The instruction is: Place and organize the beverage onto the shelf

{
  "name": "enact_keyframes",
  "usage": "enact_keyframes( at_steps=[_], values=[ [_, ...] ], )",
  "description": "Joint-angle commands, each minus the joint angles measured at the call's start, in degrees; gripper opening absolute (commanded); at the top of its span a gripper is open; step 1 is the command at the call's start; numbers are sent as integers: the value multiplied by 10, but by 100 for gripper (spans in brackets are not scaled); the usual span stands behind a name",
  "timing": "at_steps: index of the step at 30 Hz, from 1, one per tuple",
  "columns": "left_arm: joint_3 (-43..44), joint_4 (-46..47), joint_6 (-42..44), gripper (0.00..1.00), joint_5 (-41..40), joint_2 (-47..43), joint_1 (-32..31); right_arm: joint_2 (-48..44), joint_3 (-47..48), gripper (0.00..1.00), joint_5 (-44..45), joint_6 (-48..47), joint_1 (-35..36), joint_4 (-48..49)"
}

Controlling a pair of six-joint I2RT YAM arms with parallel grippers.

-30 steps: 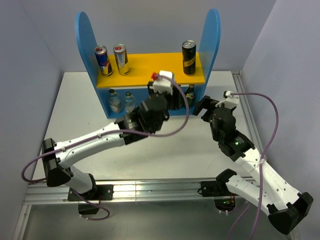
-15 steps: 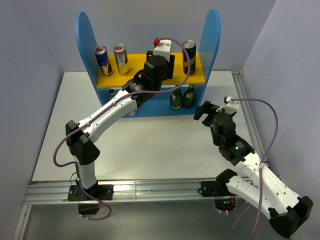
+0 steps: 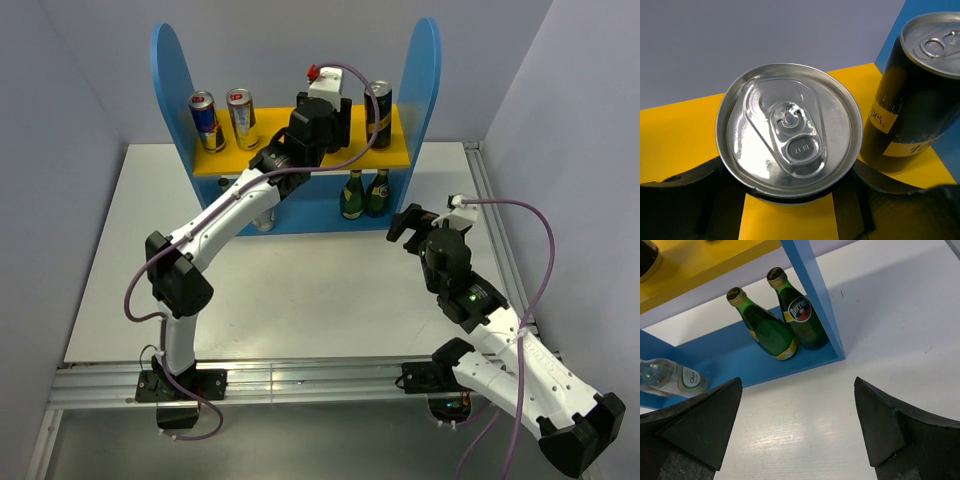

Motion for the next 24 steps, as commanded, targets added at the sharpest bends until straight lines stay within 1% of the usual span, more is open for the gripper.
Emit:
enact_keyframes(
  at_steps=[1, 4, 8, 16, 19, 20, 22, 23, 24],
  values=[
    [55, 51, -26, 0, 37, 9, 5, -5, -3, 100, 1, 8, 2, 20],
    [62, 54, -33, 0, 49, 17, 5, -5, -3, 100, 1, 7, 2, 21],
    [49, 72, -34, 0, 63, 16, 5, -5, -2, 100, 0, 7, 2, 21],
    [42, 75, -54, 1, 97, 19, 6, 2, -3, 100, -2, 8, 2, 25],
    [33, 78, -54, 7, 118, 15, 6, 2, -5, 100, -3, 8, 3, 27],
    [28, 79, -53, 14, 118, 13, 6, 2, -4, 100, -3, 9, 3, 27],
    [23, 78, -52, 25, 116, 8, 6, 2, -4, 100, -2, 9, 2, 26],
    [16, 79, -51, 36, 116, 5, 6, 2, -4, 100, -1, 9, 3, 26],
    [13, 79, -50, 41, 116, 3, 6, 1, -6, 100, -2, 10, 3, 25]
  ],
)
